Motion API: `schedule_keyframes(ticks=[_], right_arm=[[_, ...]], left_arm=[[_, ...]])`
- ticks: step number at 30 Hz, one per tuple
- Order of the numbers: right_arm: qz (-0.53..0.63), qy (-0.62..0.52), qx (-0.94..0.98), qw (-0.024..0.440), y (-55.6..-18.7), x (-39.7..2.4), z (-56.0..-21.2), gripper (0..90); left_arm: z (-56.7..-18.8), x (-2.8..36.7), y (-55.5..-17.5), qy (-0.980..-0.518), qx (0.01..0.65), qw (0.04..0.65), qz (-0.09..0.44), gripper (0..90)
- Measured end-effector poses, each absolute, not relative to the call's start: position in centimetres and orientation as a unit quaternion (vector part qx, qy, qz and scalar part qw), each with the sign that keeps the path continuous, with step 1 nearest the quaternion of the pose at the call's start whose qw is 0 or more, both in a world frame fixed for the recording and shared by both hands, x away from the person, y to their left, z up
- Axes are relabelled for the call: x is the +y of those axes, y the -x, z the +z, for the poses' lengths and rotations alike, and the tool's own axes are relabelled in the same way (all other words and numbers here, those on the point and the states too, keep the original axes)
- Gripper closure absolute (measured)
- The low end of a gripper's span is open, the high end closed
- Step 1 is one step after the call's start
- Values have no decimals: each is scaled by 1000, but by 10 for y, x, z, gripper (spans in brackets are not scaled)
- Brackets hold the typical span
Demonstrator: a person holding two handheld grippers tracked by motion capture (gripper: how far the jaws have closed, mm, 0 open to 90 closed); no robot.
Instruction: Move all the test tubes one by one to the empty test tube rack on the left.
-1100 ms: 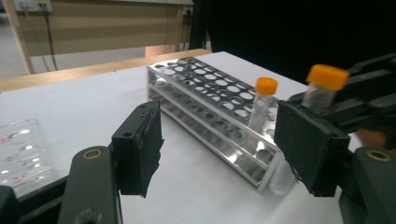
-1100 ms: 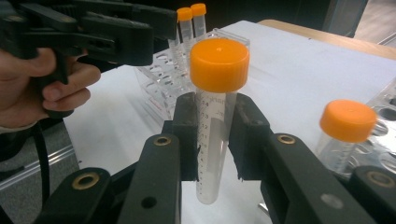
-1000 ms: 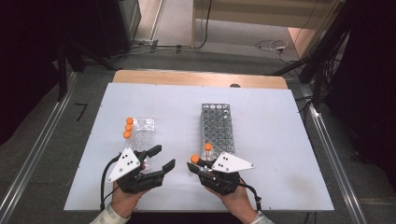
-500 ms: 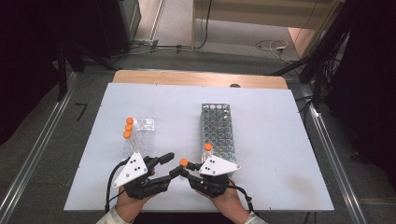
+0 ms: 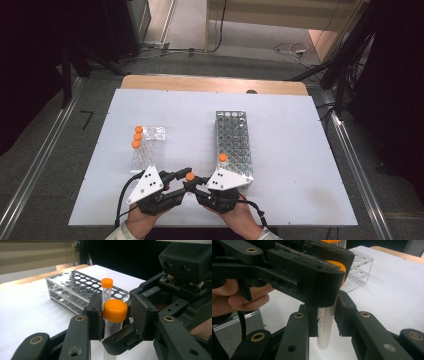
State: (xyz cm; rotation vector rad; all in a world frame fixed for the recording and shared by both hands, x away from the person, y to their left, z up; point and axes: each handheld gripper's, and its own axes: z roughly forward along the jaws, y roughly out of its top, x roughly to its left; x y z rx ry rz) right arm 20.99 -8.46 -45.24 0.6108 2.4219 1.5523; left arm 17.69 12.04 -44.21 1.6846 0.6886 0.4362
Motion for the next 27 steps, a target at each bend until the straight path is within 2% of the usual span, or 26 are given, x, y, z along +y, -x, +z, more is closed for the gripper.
schedule_keyframes(ticks=[7, 14, 24, 27], right_arm=[[526, -206, 819, 102, -210, -85, -452, 720], [526, -207, 819, 101, -210, -86, -452, 715], [529, -205, 817, 102, -211, -90, -451, 390], [530, -209, 815, 105, -212, -93, -450, 367]], left_arm=[[-444, 120, -178, -725, 300, 589, 192, 679], [-443, 120, -177, -725, 305, 586, 195, 694], [-439, 132, -179, -709, 323, 593, 203, 697], [-439, 136, -179, -706, 328, 593, 206, 696]])
